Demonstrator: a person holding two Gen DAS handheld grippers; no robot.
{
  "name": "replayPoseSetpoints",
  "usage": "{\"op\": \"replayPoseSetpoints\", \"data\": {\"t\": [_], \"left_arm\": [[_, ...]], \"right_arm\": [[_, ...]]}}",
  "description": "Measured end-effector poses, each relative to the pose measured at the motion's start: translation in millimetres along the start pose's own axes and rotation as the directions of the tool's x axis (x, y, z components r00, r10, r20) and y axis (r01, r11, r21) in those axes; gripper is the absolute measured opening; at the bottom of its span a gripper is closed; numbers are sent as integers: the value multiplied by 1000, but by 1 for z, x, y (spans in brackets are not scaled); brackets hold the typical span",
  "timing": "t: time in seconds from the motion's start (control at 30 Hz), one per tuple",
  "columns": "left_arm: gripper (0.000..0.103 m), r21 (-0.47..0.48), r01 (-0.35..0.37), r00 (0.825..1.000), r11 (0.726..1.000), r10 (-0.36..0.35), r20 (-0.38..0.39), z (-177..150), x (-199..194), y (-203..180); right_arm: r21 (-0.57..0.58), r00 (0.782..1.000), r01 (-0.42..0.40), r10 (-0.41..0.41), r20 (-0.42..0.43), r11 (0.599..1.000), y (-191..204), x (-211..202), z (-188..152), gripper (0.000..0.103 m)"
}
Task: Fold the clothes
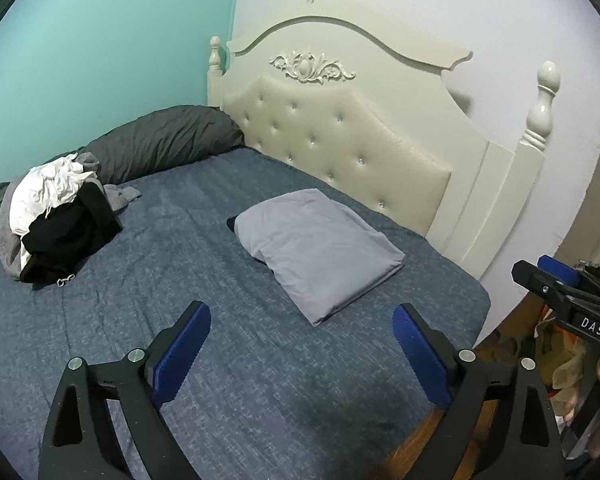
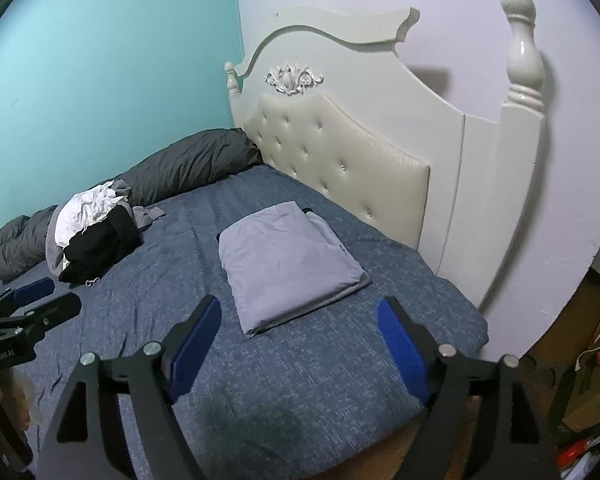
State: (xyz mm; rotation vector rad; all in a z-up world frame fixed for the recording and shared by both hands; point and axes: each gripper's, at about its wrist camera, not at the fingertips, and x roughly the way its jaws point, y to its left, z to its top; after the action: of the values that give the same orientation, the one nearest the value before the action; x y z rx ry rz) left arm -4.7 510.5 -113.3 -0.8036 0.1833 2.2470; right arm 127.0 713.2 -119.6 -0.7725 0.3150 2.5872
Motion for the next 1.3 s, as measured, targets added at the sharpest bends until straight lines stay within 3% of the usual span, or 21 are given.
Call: {"op": "replayPoseSetpoints", "data": {"t": [0.47,1.3], "left_arm": [[103,-6,-10,999,1000,11,40,-23,-45,0],[103,0,-31,997,1000,31,77,-61,-90,13]], "right_arm": [[54,999,-22,20,39,998,16,-45,-24,97],[32,998,-39,37,54,999,43,-86,-60,98]]}}
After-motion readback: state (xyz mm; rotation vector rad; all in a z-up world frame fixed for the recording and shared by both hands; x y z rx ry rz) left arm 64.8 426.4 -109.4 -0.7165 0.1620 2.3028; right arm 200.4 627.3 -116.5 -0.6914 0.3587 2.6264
